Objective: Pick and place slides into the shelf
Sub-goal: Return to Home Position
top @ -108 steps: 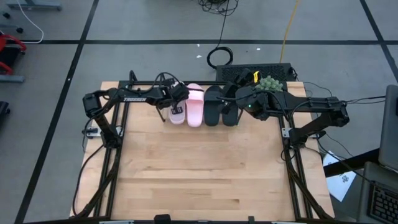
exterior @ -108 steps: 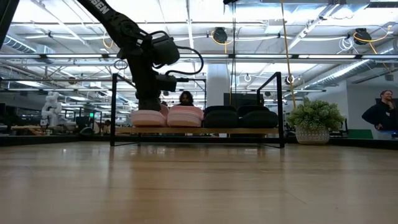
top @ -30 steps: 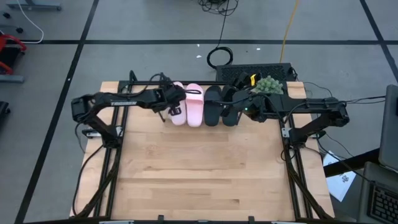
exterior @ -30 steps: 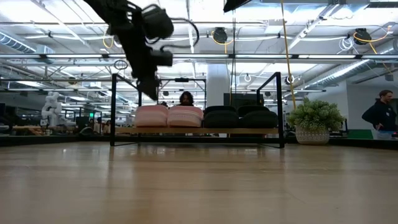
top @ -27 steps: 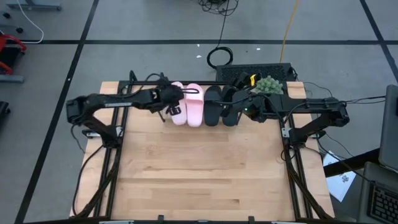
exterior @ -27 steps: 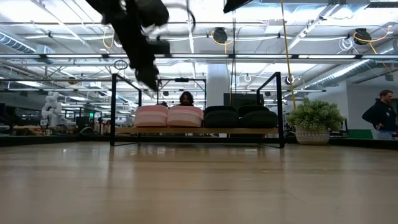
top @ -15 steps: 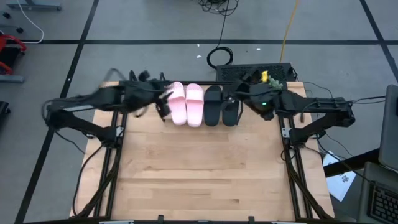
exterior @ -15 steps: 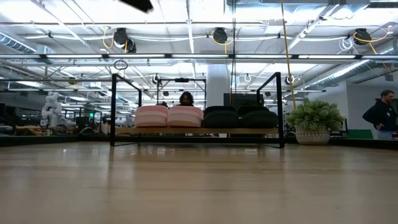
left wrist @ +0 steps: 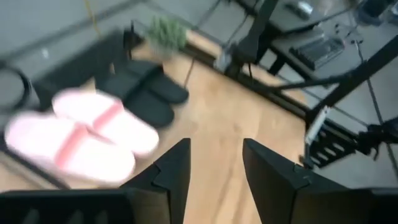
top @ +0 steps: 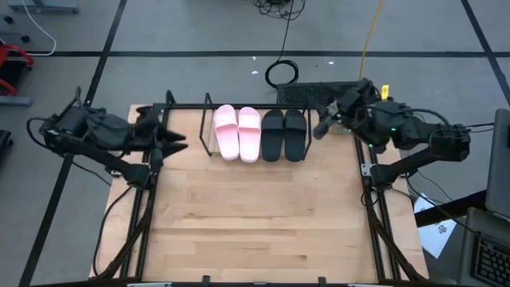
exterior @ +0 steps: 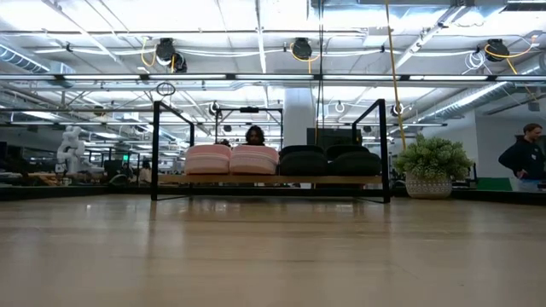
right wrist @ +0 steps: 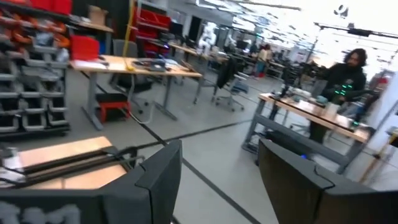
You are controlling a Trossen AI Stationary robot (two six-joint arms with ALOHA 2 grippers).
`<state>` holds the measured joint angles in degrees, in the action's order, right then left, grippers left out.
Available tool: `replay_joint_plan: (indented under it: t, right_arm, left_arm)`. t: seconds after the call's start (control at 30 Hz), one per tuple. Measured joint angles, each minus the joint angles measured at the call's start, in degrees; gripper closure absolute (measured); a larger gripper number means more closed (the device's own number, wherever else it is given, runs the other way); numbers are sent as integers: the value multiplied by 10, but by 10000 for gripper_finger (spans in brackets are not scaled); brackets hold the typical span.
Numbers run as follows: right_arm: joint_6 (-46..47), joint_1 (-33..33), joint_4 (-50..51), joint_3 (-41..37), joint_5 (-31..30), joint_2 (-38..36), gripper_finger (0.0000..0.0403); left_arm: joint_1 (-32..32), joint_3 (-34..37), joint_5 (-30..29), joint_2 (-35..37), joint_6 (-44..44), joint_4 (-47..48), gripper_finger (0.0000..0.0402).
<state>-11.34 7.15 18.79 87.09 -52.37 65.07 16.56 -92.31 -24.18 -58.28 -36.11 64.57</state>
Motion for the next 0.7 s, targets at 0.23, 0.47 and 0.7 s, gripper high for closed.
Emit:
replay_joint_plan:
  t: [0.23,0.47,0.7]
  right_arm:
    - [-2,46,20,0,1,-39,202]
    - [36,112,93,0,2,-90,202]
    - [243,139,325,0,4,-122,202]
  left_arm:
    - [83,1,-33,17,-48,7,265]
    - [156,1,-117,95,-41,-5,266]
    - [183,47,-205,131,-97,103,266]
